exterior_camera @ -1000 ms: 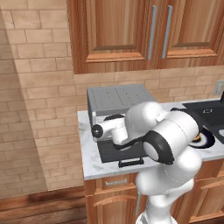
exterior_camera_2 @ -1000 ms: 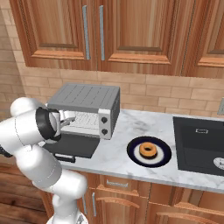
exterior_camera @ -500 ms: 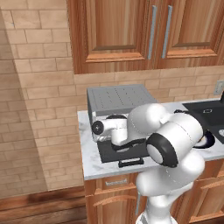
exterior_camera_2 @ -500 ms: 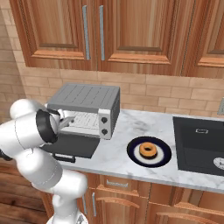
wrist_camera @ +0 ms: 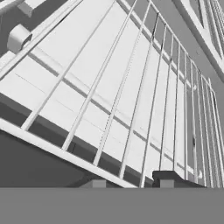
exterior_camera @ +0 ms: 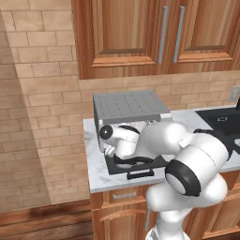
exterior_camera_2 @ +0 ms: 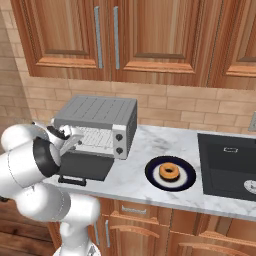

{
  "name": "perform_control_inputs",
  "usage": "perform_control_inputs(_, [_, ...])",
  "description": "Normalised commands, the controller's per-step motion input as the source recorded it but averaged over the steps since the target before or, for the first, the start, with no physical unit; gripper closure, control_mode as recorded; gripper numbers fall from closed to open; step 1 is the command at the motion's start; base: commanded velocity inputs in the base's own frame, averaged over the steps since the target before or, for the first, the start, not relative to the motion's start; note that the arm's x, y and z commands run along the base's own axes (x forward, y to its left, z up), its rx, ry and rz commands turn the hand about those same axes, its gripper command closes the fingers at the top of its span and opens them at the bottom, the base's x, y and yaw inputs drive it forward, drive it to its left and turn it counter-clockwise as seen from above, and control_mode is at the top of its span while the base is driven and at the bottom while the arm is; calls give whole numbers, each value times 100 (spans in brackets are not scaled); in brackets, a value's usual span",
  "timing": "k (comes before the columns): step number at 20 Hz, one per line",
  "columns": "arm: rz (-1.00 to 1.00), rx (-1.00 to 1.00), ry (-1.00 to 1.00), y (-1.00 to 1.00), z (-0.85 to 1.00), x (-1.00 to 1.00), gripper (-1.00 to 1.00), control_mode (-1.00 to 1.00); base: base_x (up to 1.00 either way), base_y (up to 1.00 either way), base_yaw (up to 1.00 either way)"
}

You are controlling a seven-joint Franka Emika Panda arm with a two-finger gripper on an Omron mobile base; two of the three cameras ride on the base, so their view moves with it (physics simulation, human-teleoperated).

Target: Pick up the bagel from the plate, place it on the toaster oven rack, close the door, and set the timer.

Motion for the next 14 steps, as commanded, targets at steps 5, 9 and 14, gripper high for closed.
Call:
perform_control_inputs(5, [2,0,18,0,-33,-73,100,-100,0,0,0])
perform_control_inputs(9, [1,0,18,0,-37,-78,100,-100,0,0,0])
perform_control_inputs(14, [1,0,19,0,-36,-71,100,-100,0,0,0])
